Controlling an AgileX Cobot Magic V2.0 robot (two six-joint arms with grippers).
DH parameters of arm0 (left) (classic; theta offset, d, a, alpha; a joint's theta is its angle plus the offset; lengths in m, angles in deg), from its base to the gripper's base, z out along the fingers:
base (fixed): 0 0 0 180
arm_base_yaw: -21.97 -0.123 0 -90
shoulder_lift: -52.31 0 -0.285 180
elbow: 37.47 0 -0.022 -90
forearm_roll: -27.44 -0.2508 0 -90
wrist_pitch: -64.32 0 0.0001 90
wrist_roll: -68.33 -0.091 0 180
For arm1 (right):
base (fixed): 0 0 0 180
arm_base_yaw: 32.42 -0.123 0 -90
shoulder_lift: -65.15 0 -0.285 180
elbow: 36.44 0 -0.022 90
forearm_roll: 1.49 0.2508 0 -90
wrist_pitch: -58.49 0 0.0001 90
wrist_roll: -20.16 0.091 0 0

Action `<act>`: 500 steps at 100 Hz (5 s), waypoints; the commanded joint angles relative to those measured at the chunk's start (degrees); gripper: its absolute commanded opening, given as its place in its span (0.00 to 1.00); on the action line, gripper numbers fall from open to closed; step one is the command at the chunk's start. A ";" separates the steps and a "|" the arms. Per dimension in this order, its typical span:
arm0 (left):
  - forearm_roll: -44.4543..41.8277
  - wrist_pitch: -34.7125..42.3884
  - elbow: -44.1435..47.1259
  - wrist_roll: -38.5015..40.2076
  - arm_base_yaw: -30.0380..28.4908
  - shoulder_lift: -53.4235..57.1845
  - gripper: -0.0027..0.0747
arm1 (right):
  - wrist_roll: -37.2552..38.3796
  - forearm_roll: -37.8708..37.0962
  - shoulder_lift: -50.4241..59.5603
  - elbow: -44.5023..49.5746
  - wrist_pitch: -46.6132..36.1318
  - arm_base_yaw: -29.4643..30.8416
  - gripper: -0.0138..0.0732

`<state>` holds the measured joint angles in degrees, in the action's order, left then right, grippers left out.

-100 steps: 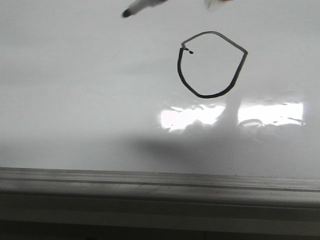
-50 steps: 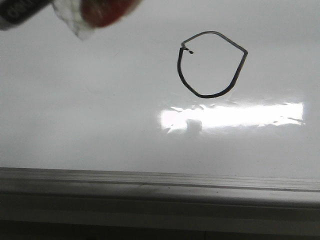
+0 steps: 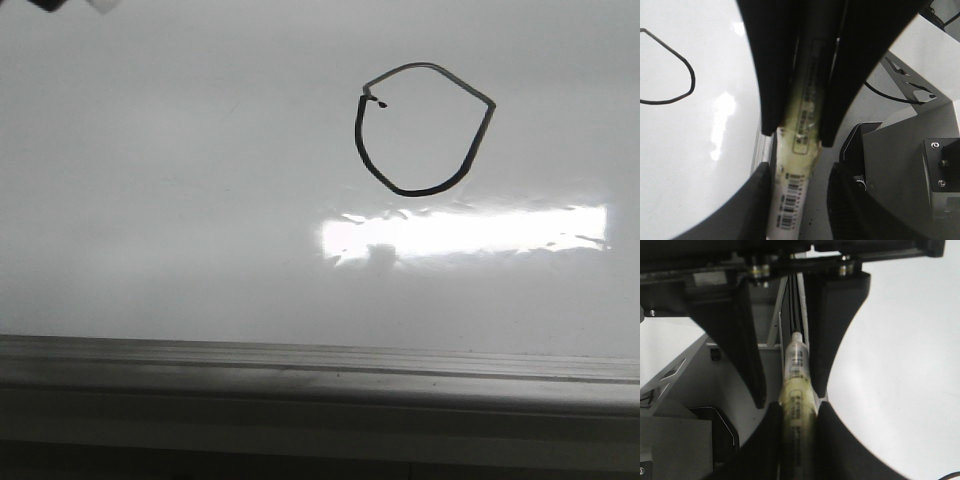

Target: Write number 0 on whiteboard

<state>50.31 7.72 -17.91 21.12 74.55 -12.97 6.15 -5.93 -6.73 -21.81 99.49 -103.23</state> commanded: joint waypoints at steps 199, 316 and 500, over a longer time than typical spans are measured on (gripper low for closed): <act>1.67 51.35 12.21 36.26 -14.96 -9.93 0.01 | 46.04 -31.89 34.37 19.81 9.50 4.04 0.11; 4.61 51.35 12.21 36.26 -14.96 -12.11 0.61 | 48.00 -31.89 34.37 19.81 8.79 4.04 0.11; -20.62 41.02 19.75 35.97 -15.54 23.50 0.01 | 50.45 -44.36 34.52 30.56 -12.33 4.04 0.10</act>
<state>32.12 40.06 1.60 57.00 59.62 10.50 56.46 -47.73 27.81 10.28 90.23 -99.51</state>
